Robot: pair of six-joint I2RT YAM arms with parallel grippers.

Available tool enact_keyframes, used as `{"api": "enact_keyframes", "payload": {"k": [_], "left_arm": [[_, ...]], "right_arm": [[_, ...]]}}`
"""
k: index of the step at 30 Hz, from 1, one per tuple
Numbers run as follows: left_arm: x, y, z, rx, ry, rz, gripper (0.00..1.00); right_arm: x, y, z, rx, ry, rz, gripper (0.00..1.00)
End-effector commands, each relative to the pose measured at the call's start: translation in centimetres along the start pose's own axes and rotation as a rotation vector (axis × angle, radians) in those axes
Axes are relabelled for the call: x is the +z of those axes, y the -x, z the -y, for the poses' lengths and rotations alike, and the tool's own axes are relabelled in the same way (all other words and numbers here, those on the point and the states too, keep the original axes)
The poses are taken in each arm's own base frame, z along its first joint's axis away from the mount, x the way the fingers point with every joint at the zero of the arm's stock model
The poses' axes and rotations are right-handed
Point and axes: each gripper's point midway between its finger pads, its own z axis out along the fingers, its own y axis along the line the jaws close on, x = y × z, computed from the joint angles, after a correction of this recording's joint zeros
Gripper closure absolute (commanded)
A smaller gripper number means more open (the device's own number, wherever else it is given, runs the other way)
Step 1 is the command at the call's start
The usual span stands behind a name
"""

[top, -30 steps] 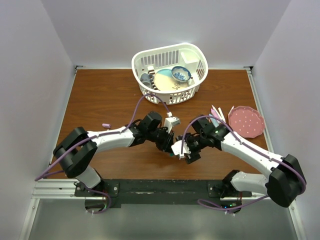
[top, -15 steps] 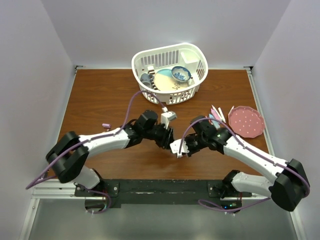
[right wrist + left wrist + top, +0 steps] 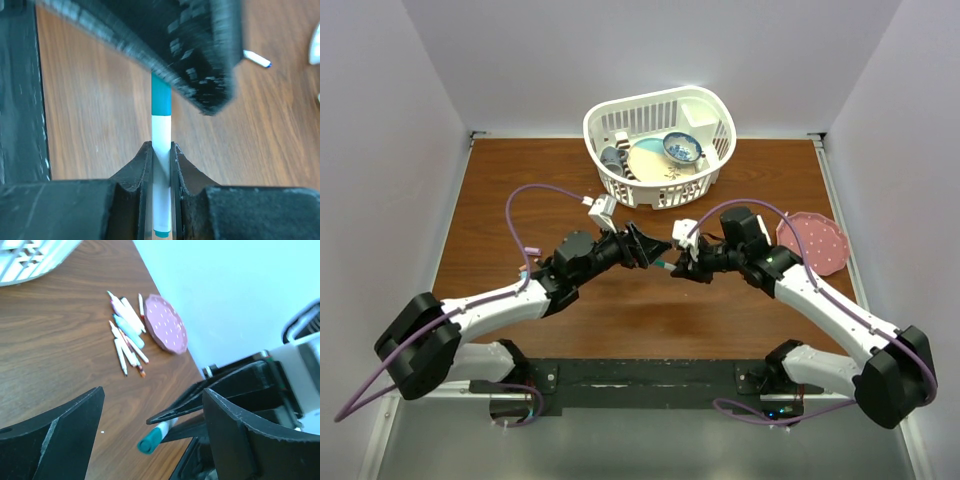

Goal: Open the pen caps

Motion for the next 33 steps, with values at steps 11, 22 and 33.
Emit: {"api": "enact_keyframes", "payload": {"k": [11,22,33], "left_arm": [[1.1,3.1,-0.1,-0.300,0.041,0.254,0.32],[1.9,3.4,0.3,-0.292,0.021,0.272,0.70],[-9.2,19.3,-7.0,-0.143,0.314,0.857,1.00]], "right_arm": [[1.1,3.8,4.0,0.346,-0.205,0.201,1.00],[1.6,3.5,3.6,0.392,-0.181,0.207,1.00],[2.5,2.8,-0.2,0.406,0.027,0.176,1.00]]}}
